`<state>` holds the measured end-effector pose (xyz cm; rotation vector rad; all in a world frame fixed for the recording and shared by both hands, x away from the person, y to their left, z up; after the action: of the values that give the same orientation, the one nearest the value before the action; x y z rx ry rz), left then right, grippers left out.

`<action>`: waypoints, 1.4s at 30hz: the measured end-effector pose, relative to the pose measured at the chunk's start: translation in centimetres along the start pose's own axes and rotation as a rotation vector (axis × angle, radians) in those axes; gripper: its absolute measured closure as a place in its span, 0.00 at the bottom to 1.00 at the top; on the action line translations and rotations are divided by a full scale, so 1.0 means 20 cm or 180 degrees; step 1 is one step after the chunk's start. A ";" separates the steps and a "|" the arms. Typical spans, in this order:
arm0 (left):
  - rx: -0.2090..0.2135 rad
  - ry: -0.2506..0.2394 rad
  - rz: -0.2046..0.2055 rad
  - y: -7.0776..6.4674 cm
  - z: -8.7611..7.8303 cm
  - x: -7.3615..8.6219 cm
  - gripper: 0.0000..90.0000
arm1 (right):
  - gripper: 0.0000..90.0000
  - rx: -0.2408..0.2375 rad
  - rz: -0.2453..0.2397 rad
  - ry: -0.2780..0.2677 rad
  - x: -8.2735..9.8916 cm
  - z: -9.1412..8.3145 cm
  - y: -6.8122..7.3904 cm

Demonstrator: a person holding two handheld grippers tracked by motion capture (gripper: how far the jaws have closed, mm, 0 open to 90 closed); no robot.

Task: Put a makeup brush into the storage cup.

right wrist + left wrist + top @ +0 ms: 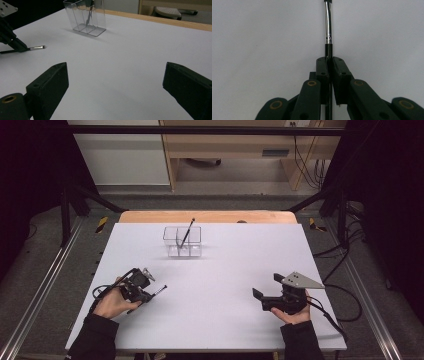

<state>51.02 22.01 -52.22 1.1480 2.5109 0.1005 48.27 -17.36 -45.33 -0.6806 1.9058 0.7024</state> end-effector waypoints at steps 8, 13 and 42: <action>-0.0068 -0.0221 0.0000 -0.01 -0.03 -0.03 0.93 | 0.08 0.0000 -0.0004 -0.0013 0.00 0.00 0.00; -0.0113 -0.0436 -0.0052 0.00 -0.08 -0.06 0.93 | 0.08 -0.0002 -0.0005 -0.0021 -0.01 -0.01 0.00; -0.0227 -0.1431 -0.0664 -0.02 -0.25 -0.16 0.93 | 0.07 -0.0011 0.0012 -0.0025 0.00 -0.01 0.00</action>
<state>50.83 19.89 -46.59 0.7706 2.1860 -0.1115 48.18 -17.38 -45.18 -0.6755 1.8996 0.7098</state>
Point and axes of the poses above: each handheld gripper's, and its own axes: z roughly forward along the jaws, x roughly out of its underside, y roughly to its left, the point moved 8 cm from there along z, roughly forward along the jaws, and after that the axes turned 12 degrees about -x, right-handed, at the moved point
